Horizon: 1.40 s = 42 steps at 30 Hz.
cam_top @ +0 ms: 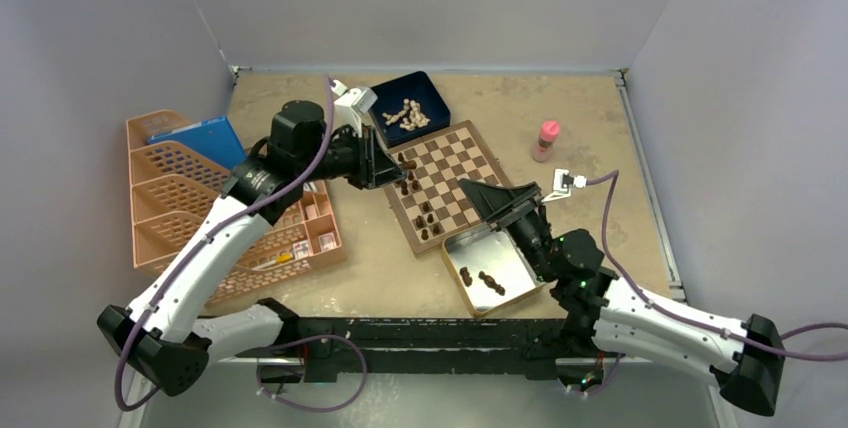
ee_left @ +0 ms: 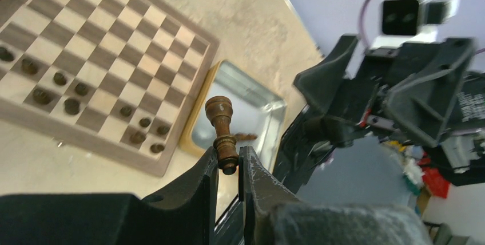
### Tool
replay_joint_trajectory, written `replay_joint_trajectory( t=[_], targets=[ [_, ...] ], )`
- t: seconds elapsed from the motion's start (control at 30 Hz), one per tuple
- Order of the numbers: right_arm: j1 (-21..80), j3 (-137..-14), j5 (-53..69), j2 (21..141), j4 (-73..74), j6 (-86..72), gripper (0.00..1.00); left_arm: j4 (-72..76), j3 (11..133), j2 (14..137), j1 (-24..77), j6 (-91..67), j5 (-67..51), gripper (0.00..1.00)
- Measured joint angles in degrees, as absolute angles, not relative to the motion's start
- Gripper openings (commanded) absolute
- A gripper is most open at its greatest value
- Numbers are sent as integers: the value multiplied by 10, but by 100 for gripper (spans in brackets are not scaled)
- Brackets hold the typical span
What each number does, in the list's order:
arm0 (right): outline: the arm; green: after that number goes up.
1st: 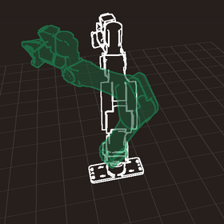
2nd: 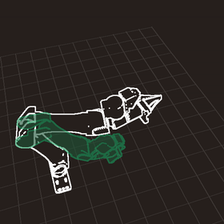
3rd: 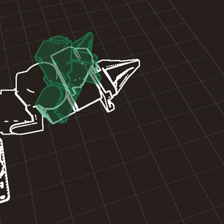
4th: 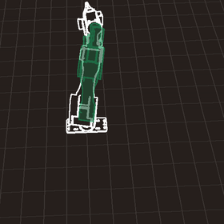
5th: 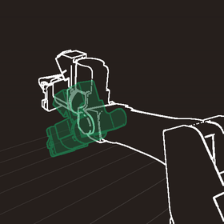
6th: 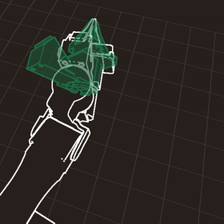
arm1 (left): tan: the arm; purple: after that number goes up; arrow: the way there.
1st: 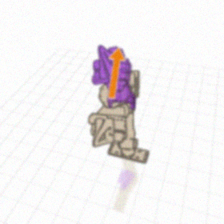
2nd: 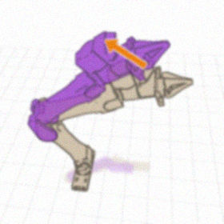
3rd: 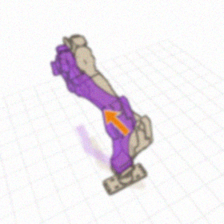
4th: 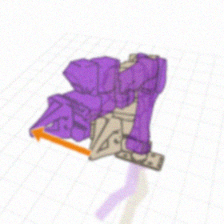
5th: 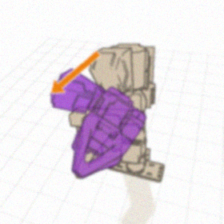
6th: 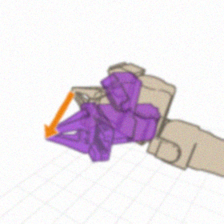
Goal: Set up the chess pieces on the board
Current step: Place the chess piece on the chessboard.
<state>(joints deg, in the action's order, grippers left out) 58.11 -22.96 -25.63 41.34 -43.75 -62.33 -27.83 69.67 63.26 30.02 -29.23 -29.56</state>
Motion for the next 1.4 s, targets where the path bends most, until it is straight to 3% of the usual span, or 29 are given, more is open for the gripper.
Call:
replay_joint_trajectory(
  t=[0.17,0.53,1.07,1.4],
  targets=[
    [581,-236,-255,369,-332,-577,99,-394,739,676,300,-235,-270,0],
    [581,-263,-263,278,-162,-524,99,-524,770,825,300,-166,-214,0],
    [581,-264,-297,211,-83,-520,99,-595,907,1075,337,-127,-169,0],
    [581,-265,-304,199,-74,-515,99,-620,942,1140,358,-127,-144,4]
  ],
)
